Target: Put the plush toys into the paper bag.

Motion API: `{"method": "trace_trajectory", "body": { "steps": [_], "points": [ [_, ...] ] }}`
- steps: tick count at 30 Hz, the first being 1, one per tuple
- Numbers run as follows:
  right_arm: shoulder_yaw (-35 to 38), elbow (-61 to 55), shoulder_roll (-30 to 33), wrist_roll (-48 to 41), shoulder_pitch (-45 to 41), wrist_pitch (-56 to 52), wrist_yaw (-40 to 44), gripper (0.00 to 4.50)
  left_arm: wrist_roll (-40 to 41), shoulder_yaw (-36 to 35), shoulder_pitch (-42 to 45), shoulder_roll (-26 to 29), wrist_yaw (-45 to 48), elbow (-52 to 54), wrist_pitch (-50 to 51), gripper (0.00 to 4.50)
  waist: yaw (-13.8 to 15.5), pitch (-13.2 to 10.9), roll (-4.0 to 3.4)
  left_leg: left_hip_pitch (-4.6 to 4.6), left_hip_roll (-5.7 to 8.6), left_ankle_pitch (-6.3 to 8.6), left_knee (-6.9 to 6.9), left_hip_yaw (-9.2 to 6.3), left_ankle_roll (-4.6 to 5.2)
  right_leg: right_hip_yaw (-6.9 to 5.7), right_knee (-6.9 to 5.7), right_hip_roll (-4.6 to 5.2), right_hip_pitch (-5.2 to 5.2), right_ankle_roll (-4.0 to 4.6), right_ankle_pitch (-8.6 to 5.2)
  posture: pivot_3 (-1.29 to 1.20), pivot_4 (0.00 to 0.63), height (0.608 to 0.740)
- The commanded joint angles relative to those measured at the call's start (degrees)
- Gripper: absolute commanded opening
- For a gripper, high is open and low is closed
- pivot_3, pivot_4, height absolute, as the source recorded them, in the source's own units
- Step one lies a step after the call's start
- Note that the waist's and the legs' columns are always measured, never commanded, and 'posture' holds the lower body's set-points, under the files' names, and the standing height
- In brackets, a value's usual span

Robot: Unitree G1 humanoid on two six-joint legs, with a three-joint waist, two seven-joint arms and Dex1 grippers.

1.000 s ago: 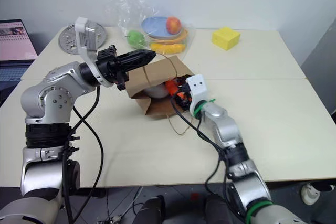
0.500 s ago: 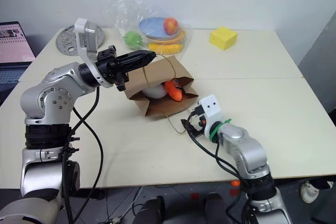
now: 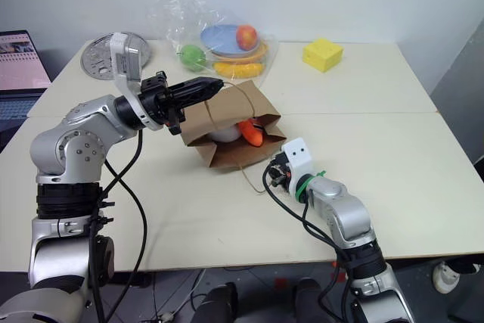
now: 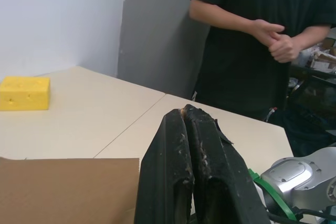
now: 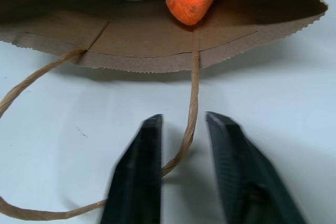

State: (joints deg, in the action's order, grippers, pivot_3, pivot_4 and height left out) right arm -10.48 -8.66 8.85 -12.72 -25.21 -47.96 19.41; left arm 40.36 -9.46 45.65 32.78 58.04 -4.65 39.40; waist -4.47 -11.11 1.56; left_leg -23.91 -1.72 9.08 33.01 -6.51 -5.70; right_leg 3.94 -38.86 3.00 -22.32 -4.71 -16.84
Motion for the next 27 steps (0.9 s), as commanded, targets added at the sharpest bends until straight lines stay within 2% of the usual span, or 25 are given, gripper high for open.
{"method": "trace_trajectory", "body": {
  "steps": [1,7,14,19,27],
  "points": [
    [2.02,-3.02,-1.21,-2.44,-0.45,0.96,0.95,0.04,0.79,-1.85,0.38,1.00,-0.47,2.62,-0.99,0.00,0.00,0.00,0.00,0.00,0.00,0.00,0.00,0.00,0.00,0.00,0.00,0.00,0.00,0.00,0.00,0.00,0.150,0.740],
    [10.31,-10.13,-2.07,-10.08,-5.43,-3.32,0.58,0.04,0.47,-2.38,0.73,1.68,-0.70,2.10,-1.73,0.00,0.03,-0.01,0.00,-0.01,0.00,0.00,0.00,0.00,0.00,0.00,0.00,0.00,0.00,0.00,0.00,0.00,0.150,0.740],
    [17.78,-17.56,0.28,-20.43,-16.13,-15.55,-0.63,0.04,-0.64,-3.19,5.45,2.54,-0.32,-4.05,-4.21,0.00,0.09,-0.01,0.00,-0.01,0.00,0.00,-0.02,-0.04,0.00,-0.05,0.00,0.00,0.00,0.01,0.00,0.00,0.150,0.740],
    [17.78,-16.29,-1.34,-21.77,-19.00,-16.94,-3.47,0.04,-0.87,-1.91,4.44,0.76,-0.07,-3.54,-4.96,0.00,0.05,-0.01,0.00,-0.01,0.00,0.00,-0.03,-0.04,0.01,-0.04,0.01,0.00,-0.01,0.01,0.00,0.00,0.150,0.740],
    [17.13,-14.91,-0.64,-21.08,-17.18,-17.84,-5.97,0.04,-2.88,0.89,1.84,0.35,1.20,-2.54,-5.45,0.00,0.03,0.00,-0.01,-0.02,0.00,0.00,-0.03,-0.03,0.01,-0.03,0.00,0.00,-0.01,0.01,0.01,0.00,0.150,0.740]
  ]
}}
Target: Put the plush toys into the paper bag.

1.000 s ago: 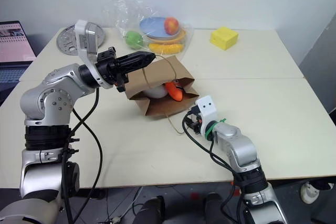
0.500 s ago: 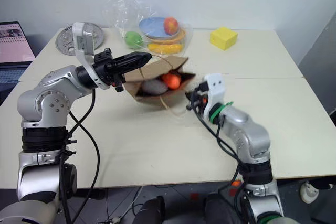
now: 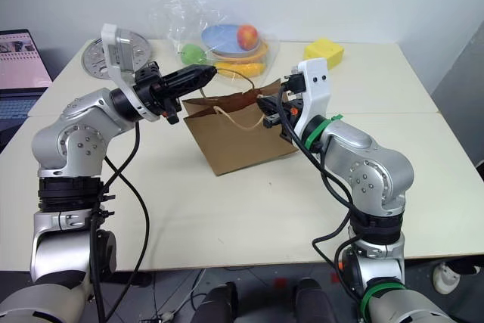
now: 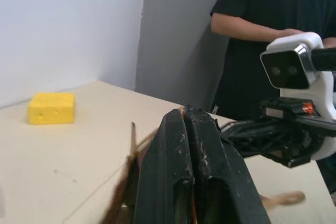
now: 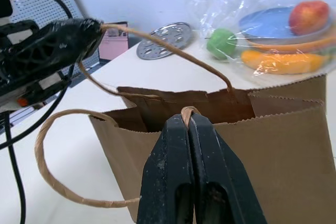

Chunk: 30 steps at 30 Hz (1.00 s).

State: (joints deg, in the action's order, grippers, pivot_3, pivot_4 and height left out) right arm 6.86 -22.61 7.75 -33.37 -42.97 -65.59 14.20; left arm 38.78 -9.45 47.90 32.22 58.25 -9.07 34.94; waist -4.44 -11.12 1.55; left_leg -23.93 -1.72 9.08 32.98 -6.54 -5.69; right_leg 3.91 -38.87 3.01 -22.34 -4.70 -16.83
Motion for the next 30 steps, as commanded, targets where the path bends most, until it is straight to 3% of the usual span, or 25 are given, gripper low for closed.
{"method": "trace_trajectory", "body": {
  "steps": [1,6,8,9,12,20,24,30],
  "points": [
    [-0.52,-0.63,0.64,0.04,0.84,-0.39,-1.24,0.04,-1.78,1.21,-0.65,0.94,1.04,1.74,-1.42,0.00,-0.01,0.00,0.00,0.01,0.00,0.00,0.00,0.00,0.00,0.00,0.00,0.00,0.00,0.00,0.00,0.00,0.150,0.740],
    [-2.57,0.75,2.00,2.22,1.63,0.73,-2.37,0.04,-1.38,1.29,-0.64,0.01,-0.22,2.07,-0.23,0.00,-0.02,0.00,0.00,-0.01,0.00,0.00,0.00,0.01,0.00,0.01,0.00,0.00,-0.01,0.00,0.00,0.00,0.150,0.740],
    [-3.44,1.78,2.25,3.47,2.08,2.42,-2.55,0.41,-1.87,1.91,-0.79,-0.17,0.05,2.39,-0.94,0.00,-0.02,0.00,0.00,0.00,0.00,0.00,0.00,0.01,0.00,0.01,0.00,0.00,-0.01,0.00,0.00,0.00,0.150,0.740],
    [-3.32,1.67,2.37,3.30,2.44,2.95,-1.94,0.61,-1.85,1.42,-0.54,0.11,-0.14,1.94,-0.99,0.22,-0.02,0.00,0.00,0.00,0.00,0.00,0.00,0.01,0.00,0.01,0.00,0.00,-0.01,0.00,0.00,0.00,0.150,0.740],
    [-1.93,0.62,3.45,1.82,2.35,3.14,-0.47,1.62,-1.44,-0.90,-0.33,2.43,-0.13,1.11,-0.84,0.92,-0.03,0.00,0.00,-0.01,0.00,0.00,0.00,0.01,0.00,0.01,0.01,0.00,-0.01,0.00,0.00,0.00,0.150,0.740],
    [2.01,-2.10,11.16,-2.92,-1.10,1.11,4.11,4.49,-2.06,-5.82,-6.59,10.56,2.98,1.99,-3.94,3.39,-0.27,-0.04,-0.06,-0.02,-0.01,0.01,-0.08,0.02,0.01,0.01,0.00,0.00,-0.09,0.04,-0.03,0.00,0.150,0.740],
    [2.46,-1.36,15.10,-4.72,-3.31,0.95,6.80,4.50,-4.28,-4.10,-11.90,12.02,7.20,3.54,-8.39,4.44,-0.05,-0.04,-0.06,-0.06,0.00,0.01,-0.07,0.04,0.01,0.02,0.06,0.01,-0.07,0.04,-0.03,0.00,0.150,0.740],
    [1.66,-0.95,18.37,-9.00,-7.10,0.32,12.23,4.50,-10.24,0.00,-13.33,9.62,8.54,-0.85,-16.89,4.44,0.29,-0.06,-0.09,-0.06,0.00,0.01,-0.06,0.05,0.01,0.02,0.10,0.01,-0.06,0.05,-0.04,0.00,0.150,0.740]
  ]
}}
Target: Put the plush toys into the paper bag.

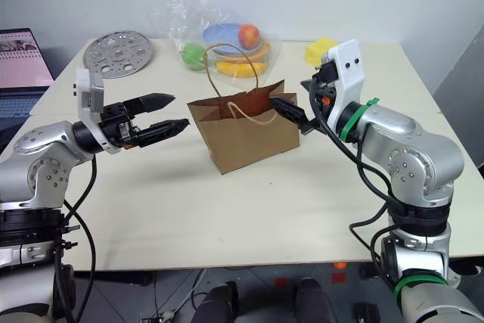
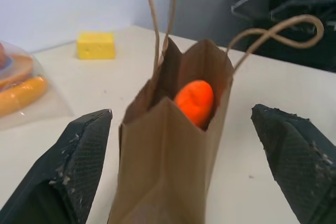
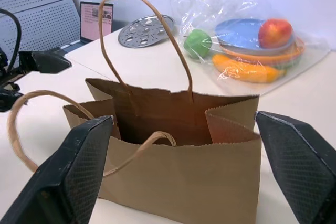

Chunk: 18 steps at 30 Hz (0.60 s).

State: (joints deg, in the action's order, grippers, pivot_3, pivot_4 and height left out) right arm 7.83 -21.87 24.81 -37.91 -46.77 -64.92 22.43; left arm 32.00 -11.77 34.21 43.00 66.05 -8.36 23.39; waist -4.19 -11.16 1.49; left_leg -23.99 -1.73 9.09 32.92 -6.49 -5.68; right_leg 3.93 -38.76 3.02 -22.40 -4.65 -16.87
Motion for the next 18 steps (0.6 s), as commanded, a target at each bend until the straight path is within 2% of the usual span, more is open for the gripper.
{"method": "trace_trajectory", "body": {
  "steps": [1,8,14,18],
  "points": [
    [0.71,-2.22,1.69,-6.16,-3.96,-1.15,5.37,4.50,-4.20,2.85,0.81,-1.99,0.45,-2.72,-6.45,4.44,0.08,-0.03,-0.05,0.01,0.00,0.00,0.00,0.02,0.00,0.01,0.00,0.00,0.00,0.00,0.00,0.00,0.150,0.740],
    [-2.56,-8.92,8.02,-13.53,-4.99,-1.98,13.98,4.50,-8.54,5.43,5.14,-7.32,-0.01,-12.25,-14.90,4.44,0.83,-0.04,-0.03,-0.04,0.00,0.00,0.00,-0.01,0.01,-0.03,0.02,0.00,-0.01,0.00,0.00,0.00,0.150,0.740],
    [-3.15,-8.81,9.97,-13.16,-4.76,-0.78,12.59,4.50,-10.61,5.28,7.90,-9.19,-2.24,-16.31,-18.54,4.44,0.88,-0.04,-0.03,-0.04,0.00,0.00,0.06,0.01,0.01,-0.01,0.03,0.00,0.00,-0.01,0.00,0.00,0.150,0.740],
    [-2.97,-9.18,10.71,-13.10,-3.46,-0.68,11.62,4.50,-8.35,4.11,6.77,-7.58,-0.69,-12.93,-15.74,4.44,0.83,-0.04,-0.03,-0.05,0.00,0.01,0.05,0.00,0.01,-0.02,0.02,0.00,0.00,-0.01,0.00,0.00,0.150,0.740]
  ]
}}
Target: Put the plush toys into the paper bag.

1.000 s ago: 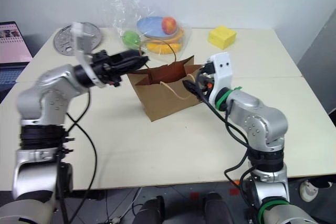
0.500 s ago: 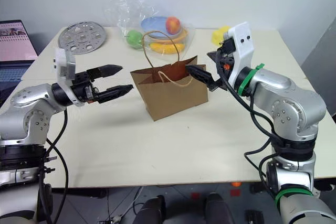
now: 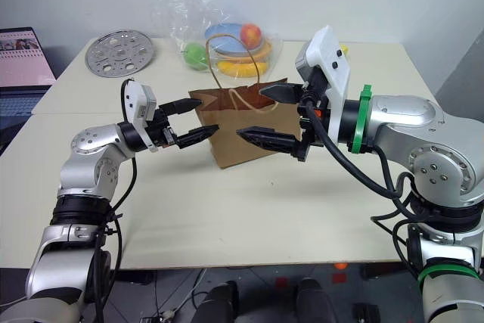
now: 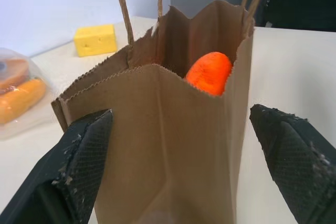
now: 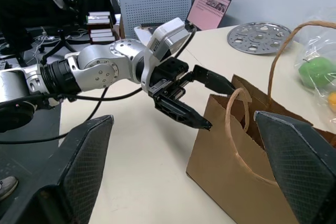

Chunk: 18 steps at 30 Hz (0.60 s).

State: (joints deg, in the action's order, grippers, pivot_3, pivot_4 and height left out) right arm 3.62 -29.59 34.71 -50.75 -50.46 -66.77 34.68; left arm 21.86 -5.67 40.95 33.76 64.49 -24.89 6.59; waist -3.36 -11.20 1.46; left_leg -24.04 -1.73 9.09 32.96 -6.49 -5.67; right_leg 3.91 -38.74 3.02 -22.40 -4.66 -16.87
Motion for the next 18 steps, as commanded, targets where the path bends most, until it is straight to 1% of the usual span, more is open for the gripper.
{"method": "trace_trajectory", "body": {
  "steps": [1,6,9,13,18],
  "points": [
    [1.25,-1.49,0.92,-0.35,0.37,1.24,-0.77,4.50,2.01,-2.05,-0.30,1.88,1.04,4.23,1.41,4.44,0.00,0.00,0.00,0.00,0.00,0.00,-0.01,-0.01,0.00,-0.01,0.00,0.00,0.00,0.00,0.00,0.00,0.150,0.740],
    [1.16,-1.84,1.29,-0.27,1.41,1.67,-1.59,4.50,2.71,-3.77,-2.28,2.92,-1.07,7.57,3.36,4.44,0.04,0.00,0.00,0.01,0.00,0.00,0.00,-0.01,0.00,0.00,-0.01,0.00,0.01,0.00,0.00,0.00,0.150,0.740],
    [1.34,-2.02,0.68,-0.87,1.68,1.60,-2.34,4.50,2.18,-3.96,-2.42,2.41,-2.09,6.40,2.31,4.44,0.06,0.00,0.00,0.01,0.00,0.00,0.01,-0.01,0.00,0.00,-0.02,0.00,0.01,0.00,0.00,0.00,0.150,0.740],
    [1.05,-2.06,0.54,-1.07,1.61,1.65,-2.72,4.50,1.00,-2.74,0.41,1.06,-1.09,1.17,0.08,4.44,0.12,0.00,0.00,0.01,0.00,0.00,0.01,-0.01,0.00,-0.01,-0.01,0.00,0.01,0.00,0.00,0.00,0.150,0.740],
    [1.04,-2.17,0.08,-1.23,1.80,1.62,-3.16,4.50,-1.43,-1.01,5.40,-0.83,1.77,-8.94,-5.01,4.44,0.12,0.00,0.00,0.00,0.00,0.00,0.01,-0.01,0.00,-0.02,0.00,0.00,0.01,0.00,0.00,0.00,0.150,0.740]
  ]
}}
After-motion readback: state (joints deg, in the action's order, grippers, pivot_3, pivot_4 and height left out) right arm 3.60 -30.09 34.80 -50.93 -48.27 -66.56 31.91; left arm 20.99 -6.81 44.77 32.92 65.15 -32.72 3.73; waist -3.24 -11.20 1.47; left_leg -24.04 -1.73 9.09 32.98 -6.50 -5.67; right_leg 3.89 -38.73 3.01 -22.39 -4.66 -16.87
